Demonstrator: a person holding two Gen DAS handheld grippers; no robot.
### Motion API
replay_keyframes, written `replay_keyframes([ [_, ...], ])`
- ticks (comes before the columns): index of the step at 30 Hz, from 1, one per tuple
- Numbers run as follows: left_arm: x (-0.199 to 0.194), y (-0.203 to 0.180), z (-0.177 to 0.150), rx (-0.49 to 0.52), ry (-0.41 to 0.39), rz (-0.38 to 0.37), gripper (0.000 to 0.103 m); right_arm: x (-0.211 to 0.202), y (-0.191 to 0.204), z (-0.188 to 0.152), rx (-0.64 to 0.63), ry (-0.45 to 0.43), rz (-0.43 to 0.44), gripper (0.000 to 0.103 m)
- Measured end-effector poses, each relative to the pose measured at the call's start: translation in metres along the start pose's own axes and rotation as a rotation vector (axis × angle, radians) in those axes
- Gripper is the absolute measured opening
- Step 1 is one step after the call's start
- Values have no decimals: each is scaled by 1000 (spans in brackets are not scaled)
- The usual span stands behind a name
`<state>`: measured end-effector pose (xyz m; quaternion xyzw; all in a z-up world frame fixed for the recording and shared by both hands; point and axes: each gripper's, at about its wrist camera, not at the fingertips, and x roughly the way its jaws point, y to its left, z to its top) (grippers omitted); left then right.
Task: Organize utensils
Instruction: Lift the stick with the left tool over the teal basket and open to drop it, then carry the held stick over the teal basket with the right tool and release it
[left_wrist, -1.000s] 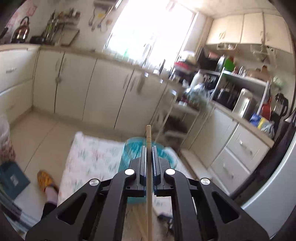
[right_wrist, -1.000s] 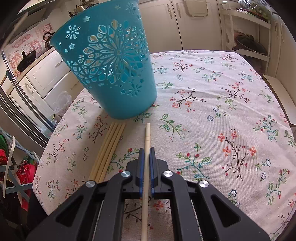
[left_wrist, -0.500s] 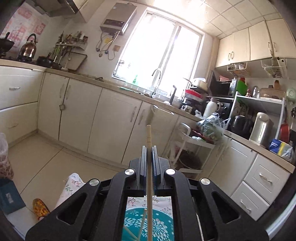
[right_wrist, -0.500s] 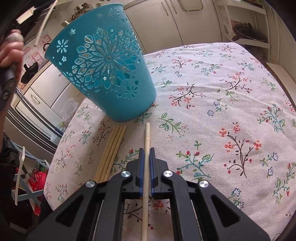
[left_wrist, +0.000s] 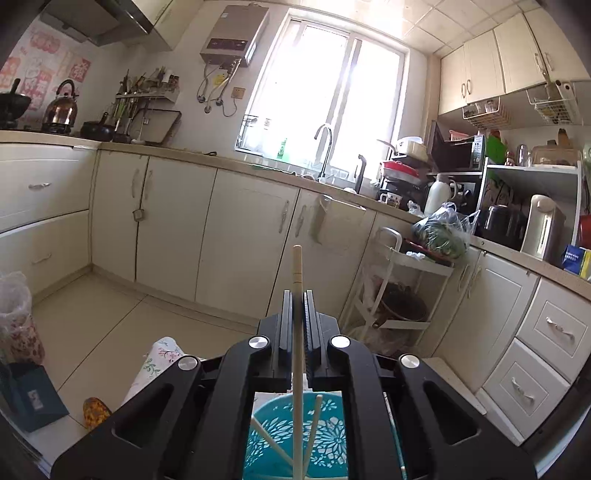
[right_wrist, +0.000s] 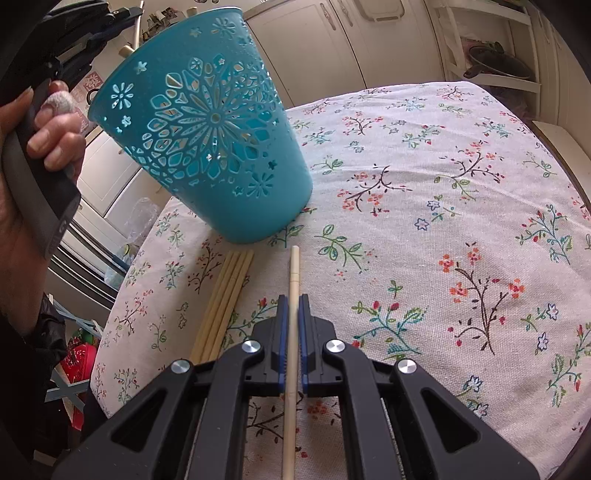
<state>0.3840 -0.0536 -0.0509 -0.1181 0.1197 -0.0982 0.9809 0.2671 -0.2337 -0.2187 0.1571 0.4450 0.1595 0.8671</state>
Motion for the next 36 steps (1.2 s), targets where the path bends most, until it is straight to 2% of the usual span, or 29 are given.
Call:
replay_keyframes([
  [10,-5,2,-16,73,107,-14,6,-1,-2,0,0,0,1,5],
  [12,-16,9,-15,63,109,-5,9,-1,-2,0,-1,0,1,5],
  [15,-43,26,-11,24,81,24,31,-1,-1,-1,0,1,6,7],
  [16,-52,33,-11,11,70,38,42,-1,-2,-1,0,2,11,7],
  [17,-64,42,-12,-9,56,59,49,-1,-2,-1,0,2,13,7],
  [19,-79,59,-20,-40,59,90,55,-2,-2,-1,-7,4,7,7],
  [20,-83,68,-27,-55,81,104,58,-2,1,-1,-20,4,-6,7],
  [25,-70,101,-89,-116,296,139,59,1,22,-2,-135,8,-112,10],
  [28,-54,104,-124,-124,408,141,59,7,42,-5,-263,13,-227,7],
  [30,-45,104,-143,-129,467,136,59,7,46,-6,-295,15,-254,6],
  [33,-39,105,-160,-128,528,138,61,-6,35,-8,-212,17,-189,6],
  [35,-39,109,-161,-148,520,130,65,-29,30,-10,-150,-17,-76,6],
  [36,-39,109,-161,-154,516,134,67,-47,29,-10,-125,-50,9,6],
])
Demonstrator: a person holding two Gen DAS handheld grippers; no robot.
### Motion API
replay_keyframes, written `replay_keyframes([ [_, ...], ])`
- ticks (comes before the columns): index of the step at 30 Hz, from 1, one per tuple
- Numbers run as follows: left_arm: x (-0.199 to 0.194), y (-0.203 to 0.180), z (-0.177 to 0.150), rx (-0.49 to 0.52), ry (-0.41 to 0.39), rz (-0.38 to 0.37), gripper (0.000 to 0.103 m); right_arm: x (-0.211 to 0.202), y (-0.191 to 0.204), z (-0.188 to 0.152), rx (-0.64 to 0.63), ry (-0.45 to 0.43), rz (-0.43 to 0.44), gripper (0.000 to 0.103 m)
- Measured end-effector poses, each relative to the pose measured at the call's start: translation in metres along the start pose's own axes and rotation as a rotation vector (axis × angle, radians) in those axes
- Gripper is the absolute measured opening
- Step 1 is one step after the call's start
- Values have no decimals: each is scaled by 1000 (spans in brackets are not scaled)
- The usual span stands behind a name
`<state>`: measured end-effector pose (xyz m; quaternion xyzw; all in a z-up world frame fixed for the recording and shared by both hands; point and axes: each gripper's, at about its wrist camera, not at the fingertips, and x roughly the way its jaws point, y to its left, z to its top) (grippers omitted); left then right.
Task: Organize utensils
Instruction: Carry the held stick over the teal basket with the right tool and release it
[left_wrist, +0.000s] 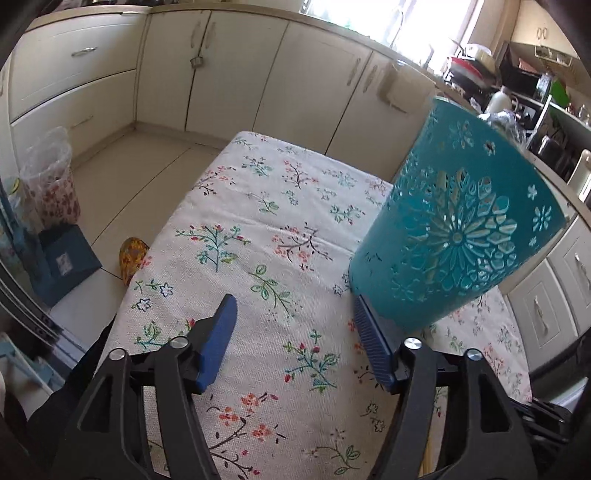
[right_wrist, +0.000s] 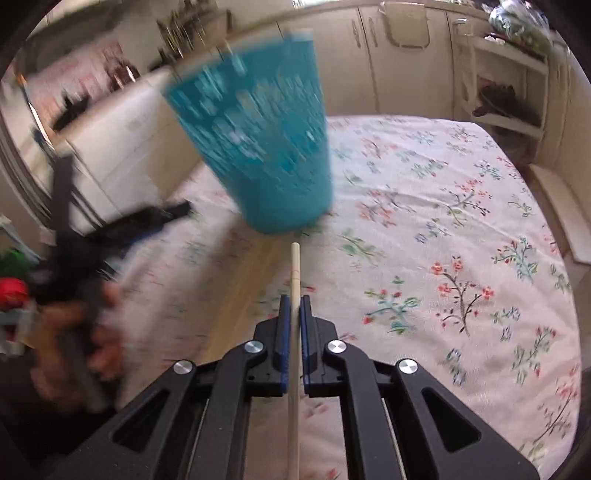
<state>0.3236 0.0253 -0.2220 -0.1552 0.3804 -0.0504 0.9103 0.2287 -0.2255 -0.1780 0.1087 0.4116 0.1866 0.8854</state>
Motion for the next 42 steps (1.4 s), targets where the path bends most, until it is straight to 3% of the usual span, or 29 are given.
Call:
replay_keyframes([
  [6,3,-5,1,13,17,5,68,-83,29,51,44,-259,298,6],
  [10,2,-4,2,6,19,1,69,-101,47,111,43,-438,352,6],
  [14,3,0,2,-17,18,-11,69,-79,54,166,92,-552,288,6],
  [19,3,4,3,-47,10,-32,69,-28,50,198,190,-602,77,6],
  [26,4,7,4,-68,4,-53,69,1,67,186,110,-555,-24,6],
  [36,5,7,4,-77,7,-47,70,0,78,171,-4,-495,-44,7],
  [37,5,8,4,-79,7,-46,71,-8,79,166,-20,-504,-47,9],
  [39,5,8,4,-80,7,-42,71,-24,78,155,-38,-530,-56,22],
  [42,5,8,4,-79,4,-36,73,-55,75,131,-44,-573,-72,25],
])
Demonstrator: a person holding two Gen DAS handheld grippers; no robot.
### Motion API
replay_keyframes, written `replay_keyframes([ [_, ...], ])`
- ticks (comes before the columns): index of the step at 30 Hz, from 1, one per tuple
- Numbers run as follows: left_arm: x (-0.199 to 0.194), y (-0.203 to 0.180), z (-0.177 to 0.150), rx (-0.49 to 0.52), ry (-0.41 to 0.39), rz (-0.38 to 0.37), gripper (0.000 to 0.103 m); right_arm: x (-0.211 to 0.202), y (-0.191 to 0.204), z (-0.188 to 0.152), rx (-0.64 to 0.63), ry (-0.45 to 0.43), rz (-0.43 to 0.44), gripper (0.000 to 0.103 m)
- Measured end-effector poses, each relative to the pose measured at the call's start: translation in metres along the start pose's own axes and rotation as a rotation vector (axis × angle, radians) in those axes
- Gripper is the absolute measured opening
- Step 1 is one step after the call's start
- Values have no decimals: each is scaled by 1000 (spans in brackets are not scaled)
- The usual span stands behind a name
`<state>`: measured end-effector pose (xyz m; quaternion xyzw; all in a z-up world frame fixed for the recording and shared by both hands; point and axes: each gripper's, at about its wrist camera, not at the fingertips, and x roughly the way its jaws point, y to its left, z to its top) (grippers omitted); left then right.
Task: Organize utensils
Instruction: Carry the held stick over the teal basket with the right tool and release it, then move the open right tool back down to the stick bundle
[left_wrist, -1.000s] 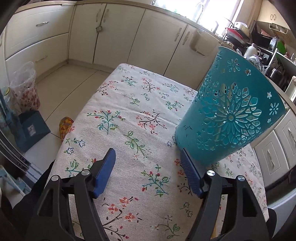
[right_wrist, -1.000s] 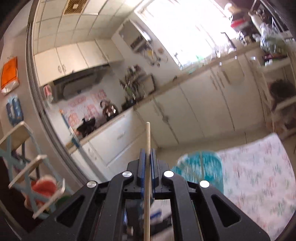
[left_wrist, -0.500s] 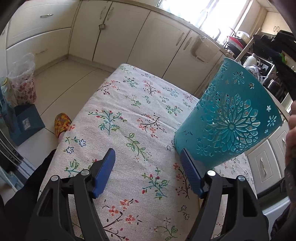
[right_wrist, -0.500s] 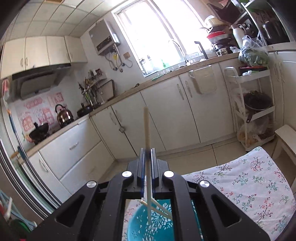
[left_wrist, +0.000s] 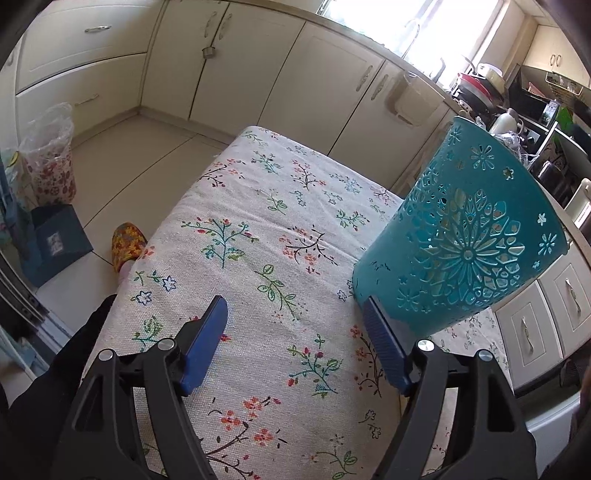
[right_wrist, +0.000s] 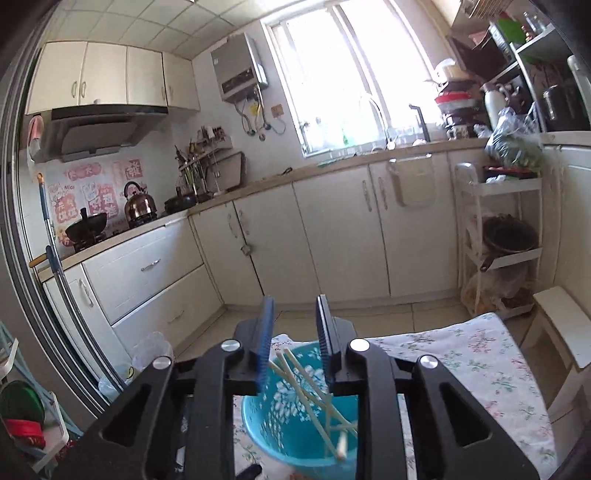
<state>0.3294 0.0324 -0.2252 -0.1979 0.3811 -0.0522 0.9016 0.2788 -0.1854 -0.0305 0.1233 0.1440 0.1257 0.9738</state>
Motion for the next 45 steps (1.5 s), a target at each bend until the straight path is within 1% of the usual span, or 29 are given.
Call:
replay_keyframes([
  [1,0,0,0,0,-1,2,74,-14,-1,-4,-6,-8,-8,27],
  [2,0,0,0,0,-2,4,74,-25,-3,-9,-10,-13,-20,30],
  [3,0,0,-1,0,-2,6,74,-39,-4,-18,-18,-17,-32,37],
  [4,0,0,-1,0,-2,10,75,-48,-5,-27,-25,-16,-45,40],
  [5,-1,0,-1,0,-3,13,75,-56,-7,-38,-31,-8,-68,45],
  [6,-1,0,-1,0,-5,15,75,-61,-10,-49,-31,8,-87,48],
  [7,-2,0,-1,1,-7,16,75,-63,-14,-65,-30,44,-101,48],
  [9,-3,-1,-2,4,-16,16,76,-53,-24,-97,-15,147,-130,48],
  [11,-8,-1,-2,5,-36,16,76,-41,-35,-119,9,231,-151,48],
  [12,-11,-2,-2,7,-47,19,76,-30,-40,-130,23,302,-155,48],
  [13,-14,-2,-2,11,-52,25,76,-22,-42,-135,36,344,-152,48],
  [14,-19,-4,-2,19,-62,38,76,-17,-43,-139,44,380,-144,47],
  [15,-23,-5,-5,30,-70,51,76,-10,-42,-142,41,421,-128,42],
  [17,-28,-6,-9,48,-69,59,77,-2,-38,-145,27,463,-108,36],
  [20,-31,-11,-13,77,-67,65,77,11,-32,-154,8,536,-99,21],
  [21,-30,-12,-13,85,-65,68,77,18,-31,-156,17,562,-95,19],
  [25,-27,-13,-14,89,-50,66,77,27,-28,-172,7,609,-95,14],
  [27,-25,-12,-13,82,-43,64,77,35,-25,-175,-5,631,-99,13],
  [31,-25,-9,-13,72,-40,54,77,36,-23,-177,-28,635,-108,13],
  [38,-22,-9,-14,68,-29,51,77,32,-18,-177,-25,639,-83,13],
  [42,-21,-8,-14,65,-25,48,77,32,-13,-180,-76,637,-98,13],
  [43,-20,-8,-14,66,-24,47,77,32,-12,-180,-82,639,-100,12],
  [45,-20,-8,-14,67,-23,42,77,31,-13,-180,-100,644,-111,8],
])
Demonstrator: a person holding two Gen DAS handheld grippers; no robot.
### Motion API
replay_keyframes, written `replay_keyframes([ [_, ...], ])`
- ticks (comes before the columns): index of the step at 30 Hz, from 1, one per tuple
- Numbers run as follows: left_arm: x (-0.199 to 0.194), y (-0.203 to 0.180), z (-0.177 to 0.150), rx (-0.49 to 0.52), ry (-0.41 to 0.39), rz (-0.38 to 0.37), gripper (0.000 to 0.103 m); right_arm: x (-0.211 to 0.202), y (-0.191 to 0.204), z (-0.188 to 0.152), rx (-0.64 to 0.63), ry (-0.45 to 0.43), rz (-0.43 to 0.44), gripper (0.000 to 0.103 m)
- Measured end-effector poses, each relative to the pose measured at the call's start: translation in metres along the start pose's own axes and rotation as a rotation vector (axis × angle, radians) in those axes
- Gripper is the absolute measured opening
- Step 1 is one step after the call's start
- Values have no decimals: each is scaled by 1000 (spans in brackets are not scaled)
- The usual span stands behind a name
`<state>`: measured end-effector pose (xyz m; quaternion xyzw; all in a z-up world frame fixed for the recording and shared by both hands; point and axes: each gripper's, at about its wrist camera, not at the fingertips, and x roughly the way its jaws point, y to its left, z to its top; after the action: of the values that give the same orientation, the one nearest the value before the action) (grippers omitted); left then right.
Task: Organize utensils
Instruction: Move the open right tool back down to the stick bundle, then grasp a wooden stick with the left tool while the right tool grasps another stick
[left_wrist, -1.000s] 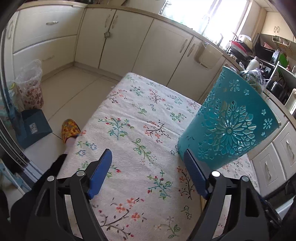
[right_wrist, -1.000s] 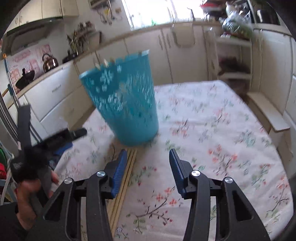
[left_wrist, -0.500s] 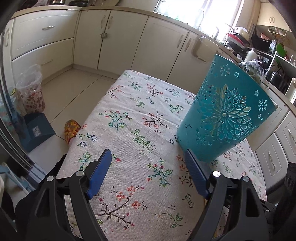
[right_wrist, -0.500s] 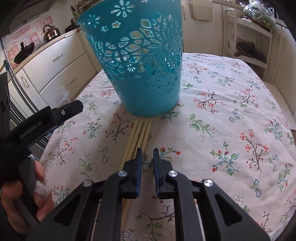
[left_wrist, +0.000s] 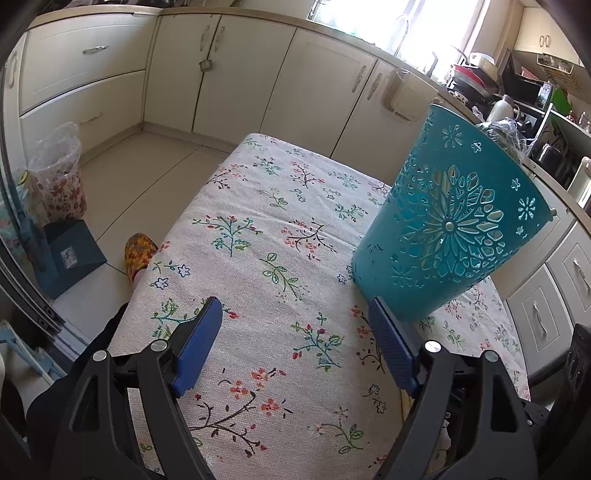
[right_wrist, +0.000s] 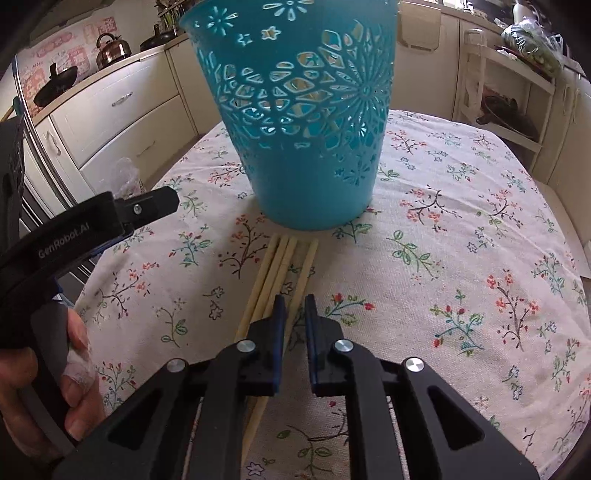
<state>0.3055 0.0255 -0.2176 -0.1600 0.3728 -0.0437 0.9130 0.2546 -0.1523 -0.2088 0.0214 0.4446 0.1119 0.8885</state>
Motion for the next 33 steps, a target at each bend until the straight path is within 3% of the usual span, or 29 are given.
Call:
replay_keyframes([
  [2,1,-2,0,16,7,-13,77,-1,-4,0,-8,6,-11,8],
  [7,4,-38,-11,183,106,-62,77,-10,-36,-5,52,-13,-21,7],
  [12,15,-70,-29,314,168,13,77,-12,-61,-8,151,-29,57,6],
  [22,27,-84,-34,379,213,124,72,-15,-66,-10,206,-33,131,6],
  [27,27,-91,-34,404,215,127,59,-14,-70,-11,215,-35,146,7],
  [33,29,-98,-31,418,244,77,28,-16,-68,-12,216,-38,148,7],
])
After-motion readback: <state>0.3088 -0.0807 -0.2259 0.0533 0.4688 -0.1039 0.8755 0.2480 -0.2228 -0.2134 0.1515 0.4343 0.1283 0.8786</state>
